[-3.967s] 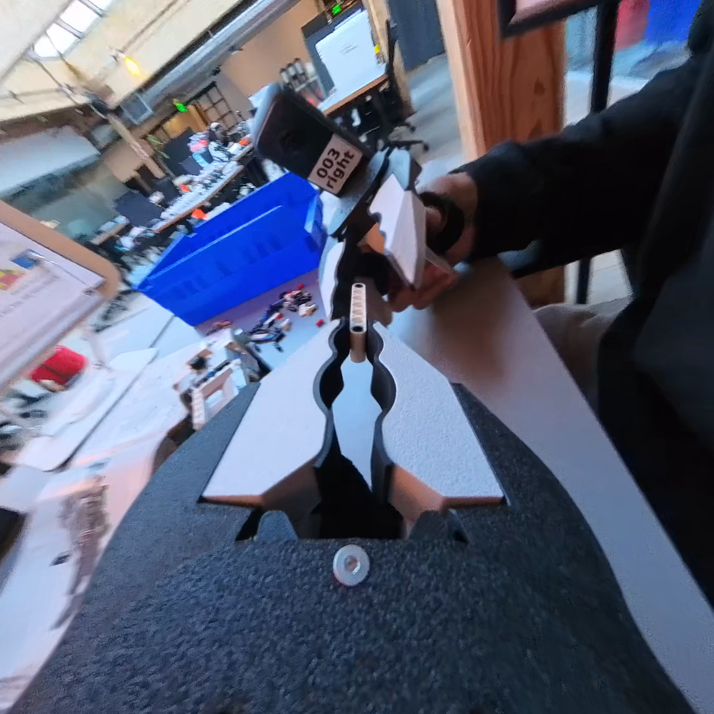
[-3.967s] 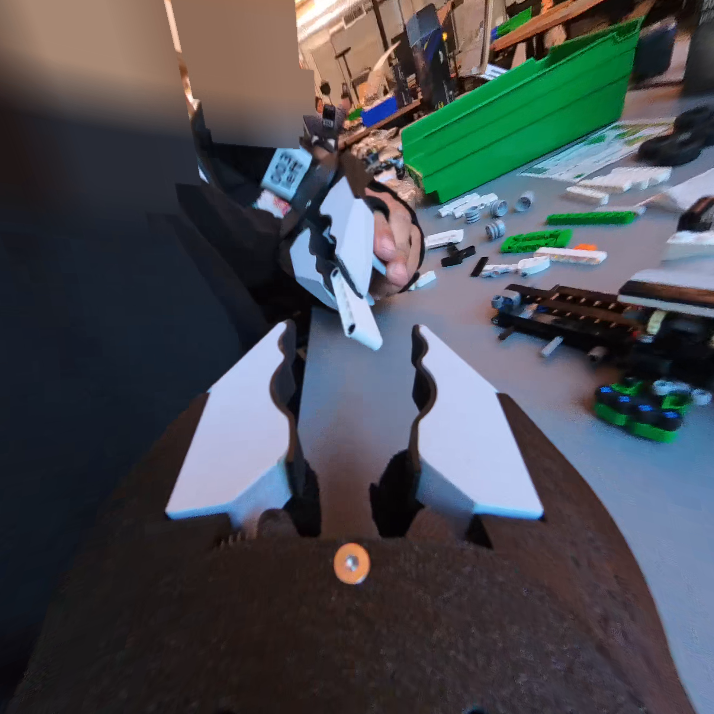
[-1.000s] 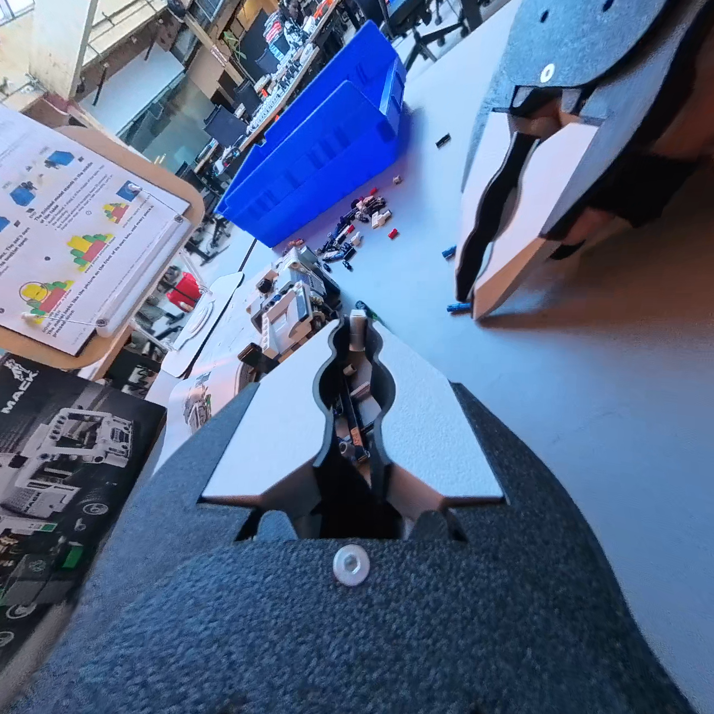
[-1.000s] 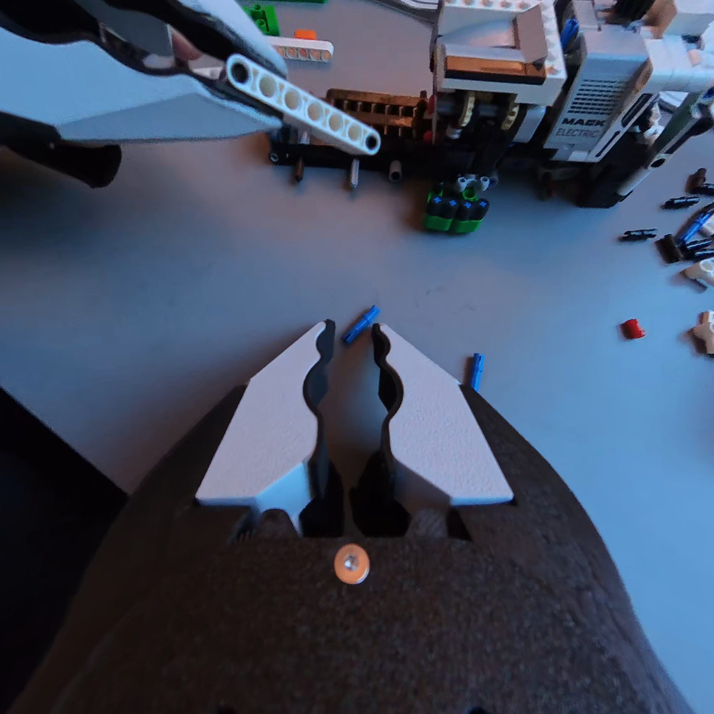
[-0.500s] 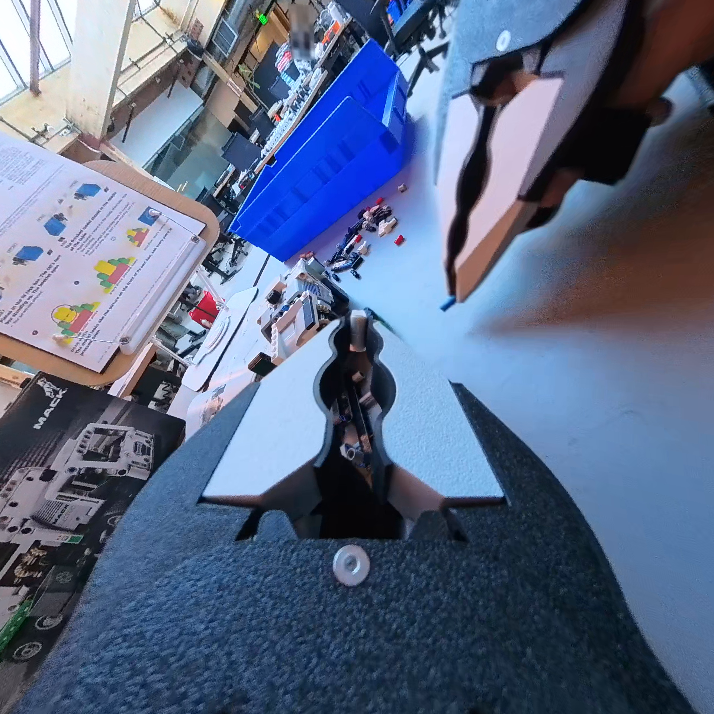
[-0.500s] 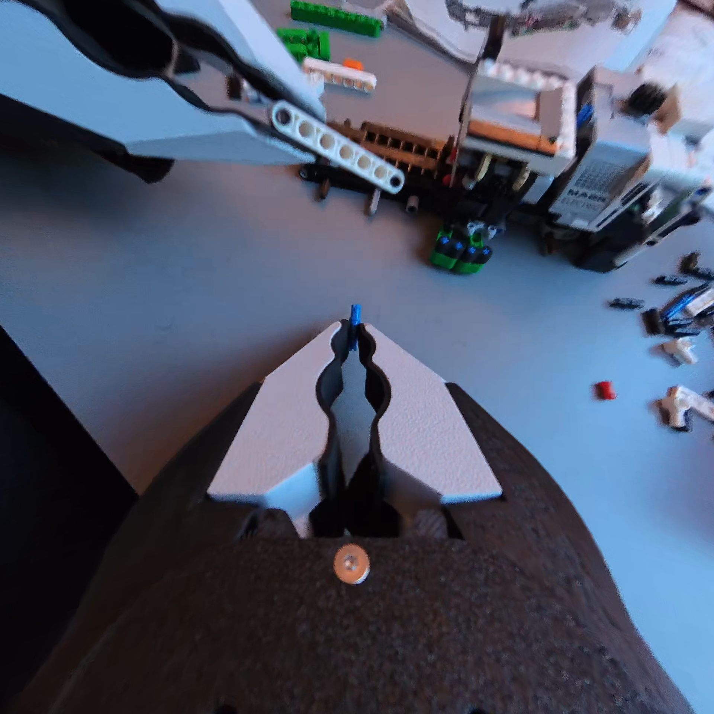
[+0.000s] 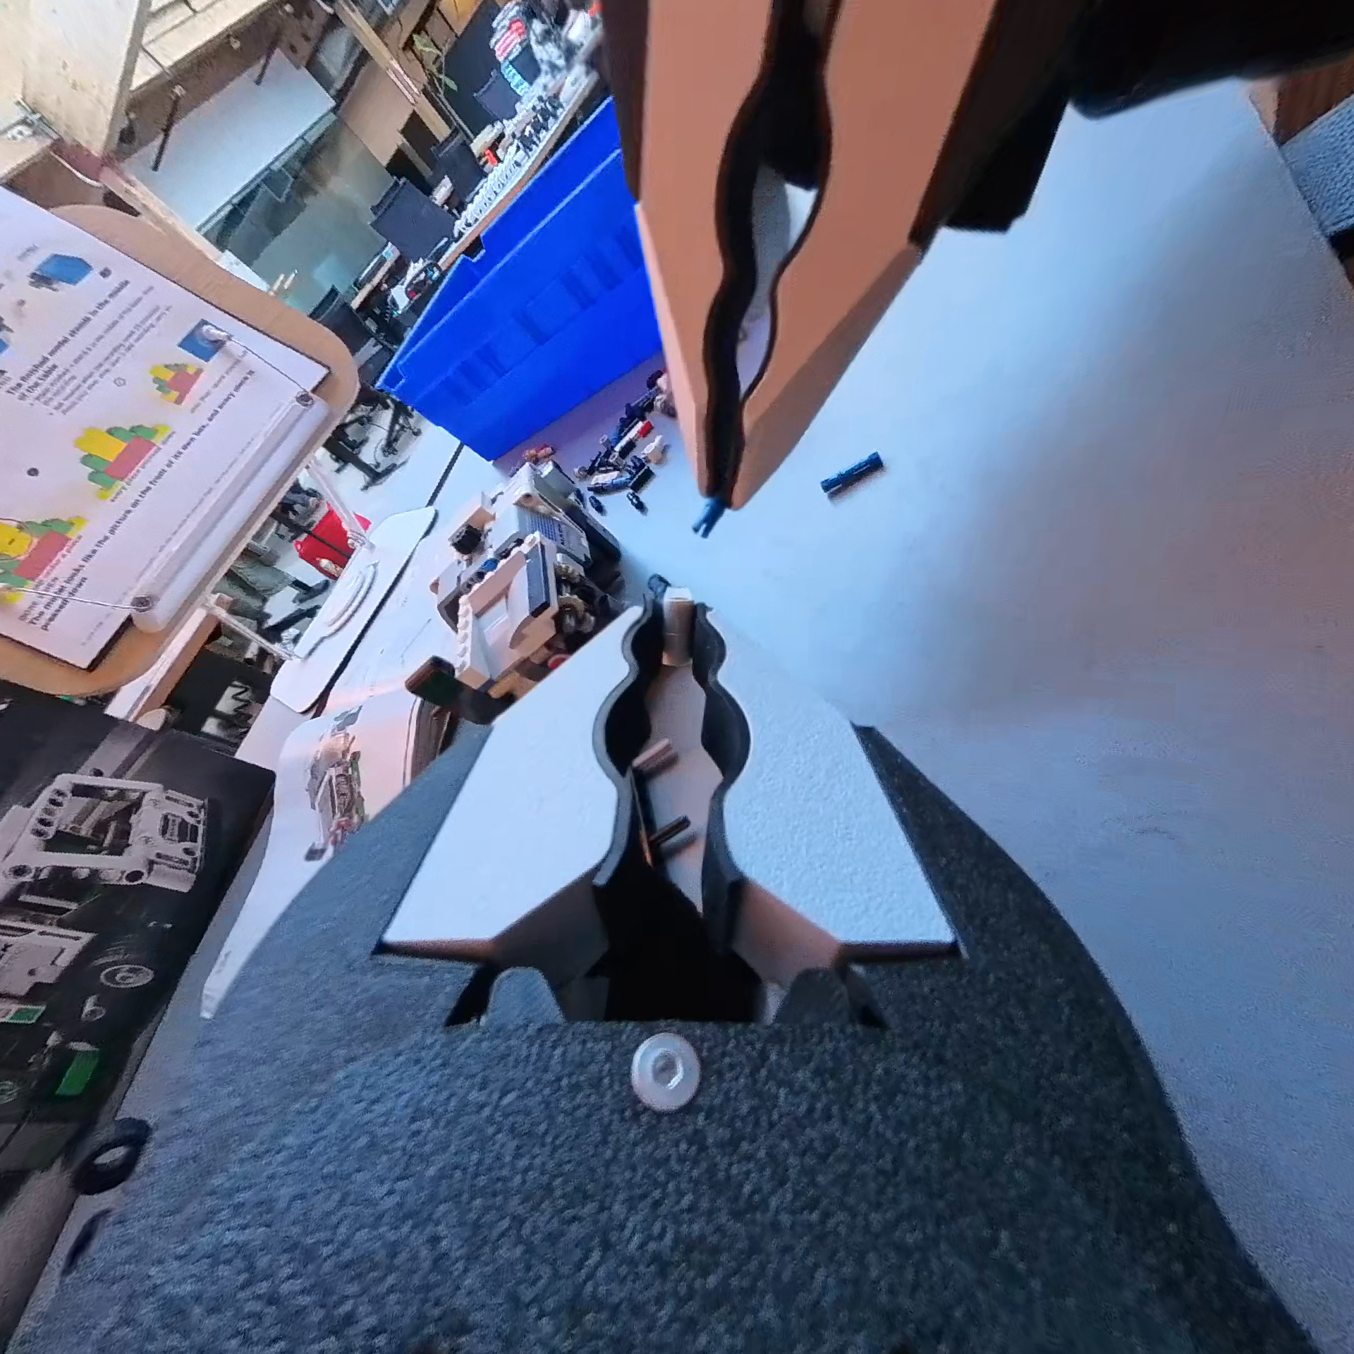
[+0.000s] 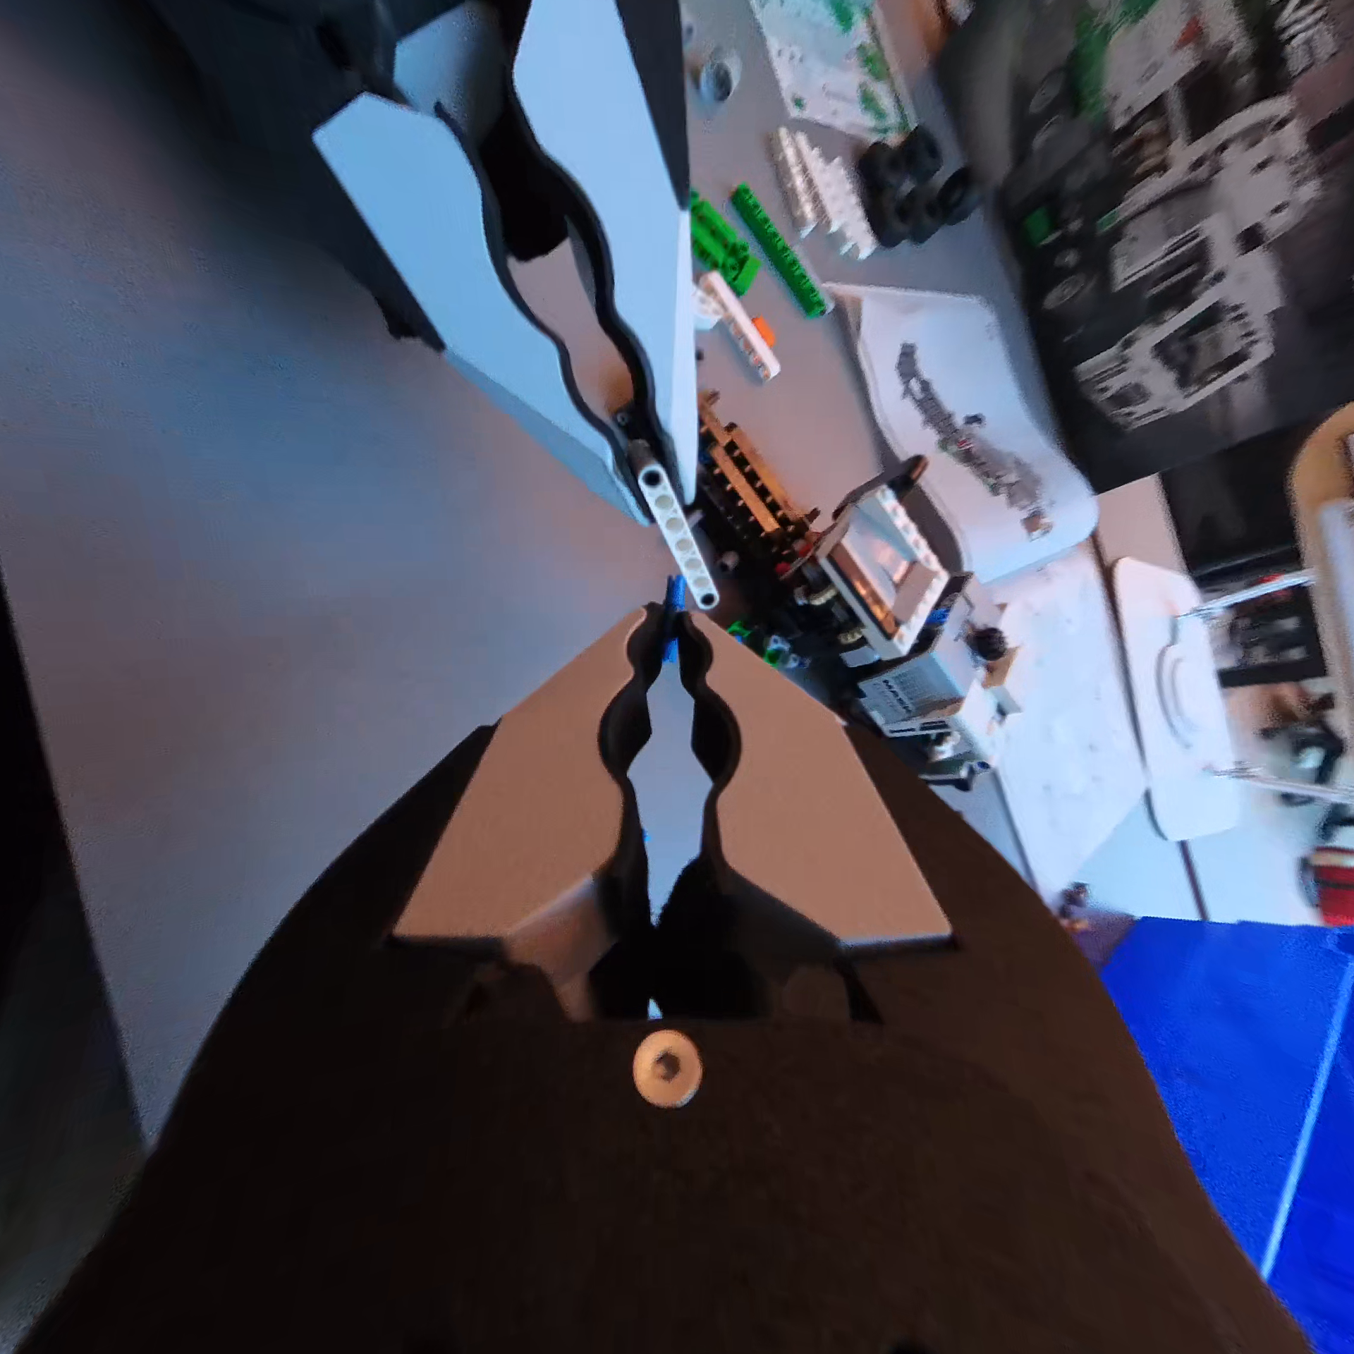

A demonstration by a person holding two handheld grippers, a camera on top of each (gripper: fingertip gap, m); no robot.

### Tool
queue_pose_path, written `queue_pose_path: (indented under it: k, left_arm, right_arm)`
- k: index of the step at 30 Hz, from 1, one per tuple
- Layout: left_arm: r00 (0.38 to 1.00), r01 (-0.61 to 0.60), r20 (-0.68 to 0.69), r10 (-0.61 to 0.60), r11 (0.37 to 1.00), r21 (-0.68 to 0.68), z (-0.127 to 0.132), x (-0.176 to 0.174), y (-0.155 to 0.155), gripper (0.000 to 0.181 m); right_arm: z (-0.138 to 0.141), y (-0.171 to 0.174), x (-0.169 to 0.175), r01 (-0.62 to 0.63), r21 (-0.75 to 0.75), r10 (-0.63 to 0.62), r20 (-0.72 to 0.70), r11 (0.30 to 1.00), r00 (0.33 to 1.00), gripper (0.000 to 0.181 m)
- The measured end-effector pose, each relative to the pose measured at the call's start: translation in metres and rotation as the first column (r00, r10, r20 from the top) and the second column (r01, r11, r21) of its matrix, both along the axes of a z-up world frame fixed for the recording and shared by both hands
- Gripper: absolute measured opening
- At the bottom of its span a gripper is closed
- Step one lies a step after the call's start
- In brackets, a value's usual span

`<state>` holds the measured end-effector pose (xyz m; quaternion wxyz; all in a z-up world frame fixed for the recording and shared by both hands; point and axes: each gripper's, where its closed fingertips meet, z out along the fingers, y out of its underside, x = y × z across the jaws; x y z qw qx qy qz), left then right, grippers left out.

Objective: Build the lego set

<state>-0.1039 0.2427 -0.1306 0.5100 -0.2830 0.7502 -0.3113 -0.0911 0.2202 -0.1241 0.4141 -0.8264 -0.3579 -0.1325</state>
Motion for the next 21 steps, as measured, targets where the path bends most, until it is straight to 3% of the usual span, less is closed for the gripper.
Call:
queue_pose_path:
  k: [13, 17, 21]
  left_arm:
    - [1.000, 0.002, -0.005, -0.001, 0.958, 0.288, -0.025, -0.001, -0.008, 0.006]
    - [1.000, 0.000, -0.001, 0.000, 0.924, 0.383, -0.032, -0.001, -0.011, 0.006]
    - [1.000, 0.012, -0.003, -0.012, 0.919, 0.394, -0.033, -0.002, -0.015, 0.006]
  right_arm:
    - [-0.022, 0.002, -0.021, -0.064, -0.265, -0.005, -0.253, 0.962, 0.968, 0.003]
    - [-0.030, -0.001, -0.020, -0.050, -0.342, -0.034, -0.234, 0.938, 0.972, 0.003]
    - [-0.033, -0.006, -0.019, -0.031, -0.387, -0.048, -0.193, 0.922, 0.980, 0.002]
